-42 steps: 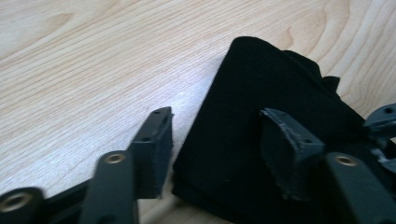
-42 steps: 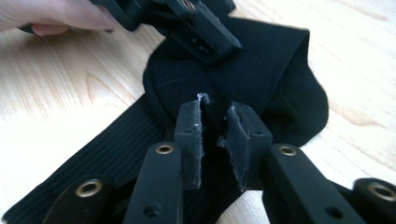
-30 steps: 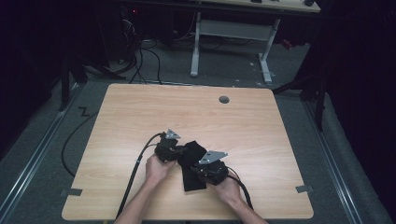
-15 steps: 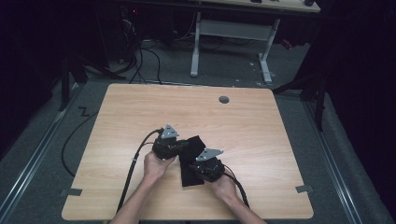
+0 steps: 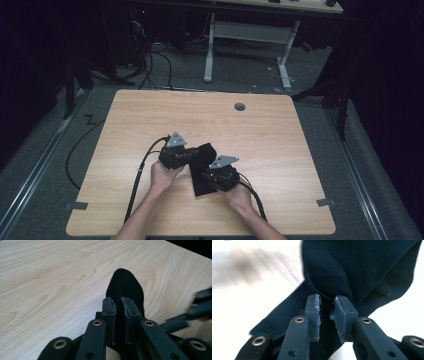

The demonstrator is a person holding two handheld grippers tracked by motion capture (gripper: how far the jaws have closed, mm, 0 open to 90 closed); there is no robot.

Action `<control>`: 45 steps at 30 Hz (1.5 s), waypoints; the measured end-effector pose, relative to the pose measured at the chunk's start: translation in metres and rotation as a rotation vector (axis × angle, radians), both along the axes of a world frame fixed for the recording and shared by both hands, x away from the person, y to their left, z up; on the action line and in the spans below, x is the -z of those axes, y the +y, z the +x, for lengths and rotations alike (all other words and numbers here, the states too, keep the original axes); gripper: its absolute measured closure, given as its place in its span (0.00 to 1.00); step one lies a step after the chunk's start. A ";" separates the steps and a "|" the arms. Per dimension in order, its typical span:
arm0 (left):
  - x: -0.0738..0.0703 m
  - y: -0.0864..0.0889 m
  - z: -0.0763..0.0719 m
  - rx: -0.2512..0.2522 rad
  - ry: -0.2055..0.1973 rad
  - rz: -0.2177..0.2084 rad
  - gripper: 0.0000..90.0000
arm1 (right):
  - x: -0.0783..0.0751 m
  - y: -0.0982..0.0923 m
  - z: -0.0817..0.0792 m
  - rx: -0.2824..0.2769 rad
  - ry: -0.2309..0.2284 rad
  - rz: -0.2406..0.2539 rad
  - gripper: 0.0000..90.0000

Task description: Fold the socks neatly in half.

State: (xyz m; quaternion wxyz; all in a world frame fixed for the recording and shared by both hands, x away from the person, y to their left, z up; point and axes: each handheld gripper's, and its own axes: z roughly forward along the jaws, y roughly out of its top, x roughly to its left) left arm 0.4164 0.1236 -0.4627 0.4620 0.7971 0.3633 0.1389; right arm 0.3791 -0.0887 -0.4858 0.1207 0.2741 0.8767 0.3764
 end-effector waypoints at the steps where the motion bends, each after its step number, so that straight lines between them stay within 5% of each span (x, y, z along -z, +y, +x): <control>1: 0.000 0.000 0.000 0.000 0.000 0.000 0.91 | 0.000 0.000 0.000 0.000 0.000 0.000 0.80; 4: 0.002 0.002 0.004 -0.009 -0.001 -0.027 0.91 | -0.010 -0.006 -0.014 -0.039 -0.010 0.020 0.78; 8: 0.001 0.001 0.003 0.006 -0.013 -0.027 0.91 | -0.005 -0.003 -0.021 -0.064 0.007 0.007 0.78; 20: -0.007 -0.009 -0.028 0.108 -0.090 0.035 0.91 | 0.009 0.008 -0.010 -0.034 0.011 -0.015 0.82; 23: -0.006 -0.007 -0.030 0.086 -0.091 0.058 0.91 | 0.008 0.008 -0.011 -0.031 0.021 -0.012 0.82; 31: -0.006 0.002 -0.021 0.036 -0.080 0.028 0.91 | -0.008 0.001 -0.018 -0.041 0.003 0.049 0.85; 45: -0.006 -0.002 -0.023 0.096 -0.085 0.003 0.91 | 0.011 0.027 0.016 0.041 0.018 0.018 0.94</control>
